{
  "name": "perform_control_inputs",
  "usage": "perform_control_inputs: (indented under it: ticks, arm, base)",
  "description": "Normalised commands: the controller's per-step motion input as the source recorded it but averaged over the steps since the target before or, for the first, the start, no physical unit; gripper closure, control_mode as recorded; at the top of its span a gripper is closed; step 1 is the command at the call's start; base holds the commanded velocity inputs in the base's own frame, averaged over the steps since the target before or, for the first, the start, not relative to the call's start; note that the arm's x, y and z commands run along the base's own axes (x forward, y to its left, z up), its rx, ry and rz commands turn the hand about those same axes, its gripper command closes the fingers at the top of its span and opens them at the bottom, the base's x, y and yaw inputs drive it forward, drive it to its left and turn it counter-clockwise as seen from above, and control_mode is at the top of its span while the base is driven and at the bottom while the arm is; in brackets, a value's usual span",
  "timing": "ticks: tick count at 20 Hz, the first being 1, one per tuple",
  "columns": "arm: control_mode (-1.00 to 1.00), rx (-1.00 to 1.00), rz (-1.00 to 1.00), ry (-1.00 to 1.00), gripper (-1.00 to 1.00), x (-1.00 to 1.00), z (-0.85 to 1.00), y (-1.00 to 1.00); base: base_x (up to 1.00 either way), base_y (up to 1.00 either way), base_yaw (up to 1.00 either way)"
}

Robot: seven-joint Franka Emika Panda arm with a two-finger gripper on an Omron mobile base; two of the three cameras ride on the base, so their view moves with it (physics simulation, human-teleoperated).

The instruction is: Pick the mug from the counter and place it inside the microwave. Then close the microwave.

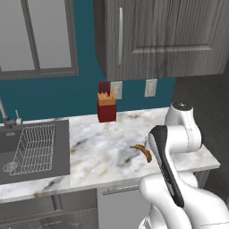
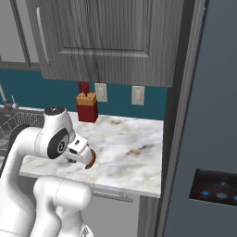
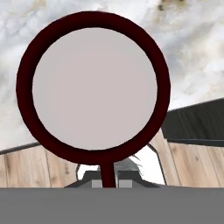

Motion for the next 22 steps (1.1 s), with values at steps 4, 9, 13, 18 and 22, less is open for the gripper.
perform_control_inputs:
  ticks: [4, 9, 13, 18, 22]
  arm:
    - [-1.0, 0.0, 0.0, -0.08, 1.0, -0.43, 0.36, 0.0]
    - [-1.0, 0.0, 0.03, 0.0, 1.0, -0.03, 0.29, 0.0]
    - [-1.0, 0.0, 0.05, -0.05, 1.0, 0.0, 0.21, 0.0]
    - [-1.0, -0.02, 0.03, -0.11, 1.0, -0.02, 0.09, 0.0]
    - [-1.0, 0.0, 0.0, 0.0, 1.0, -0.01, 0.0, 0.0]
  base:
    - [0.0, 0.0, 0.0]
    - [0.0, 0.0, 0.0]
    - [0.0, 0.0, 0.0]
    - [0.0, 0.0, 0.0]
    - [0.0, 0.0, 0.0]
